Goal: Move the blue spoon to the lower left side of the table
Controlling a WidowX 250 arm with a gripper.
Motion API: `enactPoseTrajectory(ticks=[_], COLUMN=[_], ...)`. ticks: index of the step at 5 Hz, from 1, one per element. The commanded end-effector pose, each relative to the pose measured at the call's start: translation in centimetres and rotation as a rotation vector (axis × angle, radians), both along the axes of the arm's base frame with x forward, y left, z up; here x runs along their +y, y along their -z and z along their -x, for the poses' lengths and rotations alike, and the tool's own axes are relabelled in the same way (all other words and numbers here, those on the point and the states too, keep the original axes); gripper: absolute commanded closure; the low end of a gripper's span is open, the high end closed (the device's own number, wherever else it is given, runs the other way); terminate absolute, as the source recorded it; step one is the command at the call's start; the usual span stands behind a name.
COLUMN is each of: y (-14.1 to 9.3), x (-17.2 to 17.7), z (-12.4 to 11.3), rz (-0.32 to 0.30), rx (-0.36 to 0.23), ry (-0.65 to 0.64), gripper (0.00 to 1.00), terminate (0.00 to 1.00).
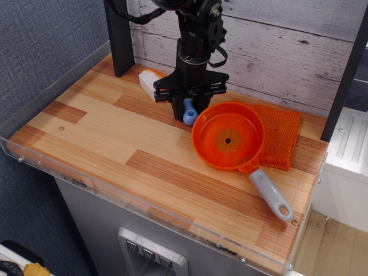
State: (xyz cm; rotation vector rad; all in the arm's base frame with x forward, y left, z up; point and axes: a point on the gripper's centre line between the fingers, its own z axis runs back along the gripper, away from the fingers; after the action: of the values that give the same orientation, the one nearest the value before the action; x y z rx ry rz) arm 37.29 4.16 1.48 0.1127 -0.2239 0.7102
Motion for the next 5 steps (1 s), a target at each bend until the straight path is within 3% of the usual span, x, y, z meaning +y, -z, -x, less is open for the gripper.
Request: enactPoseTrajectory(ticks=[1,2,4,5], y=[-1.7,-2.9,-9.6,-12.5], x=[-0.2,-0.7,-3.5,-2.7], z=[0.2,-0.3,-1.1,0.4], rz=[-0.008,0.002,0.0,-0.017], rx=[-0.057,-0.088,-0.233,-0.288], ry=[0.026,0.09,0.225,0.172], gripper=[1.0,1.0,1.0,1.0], terminate=[0.0,0.0,0.0,0.0])
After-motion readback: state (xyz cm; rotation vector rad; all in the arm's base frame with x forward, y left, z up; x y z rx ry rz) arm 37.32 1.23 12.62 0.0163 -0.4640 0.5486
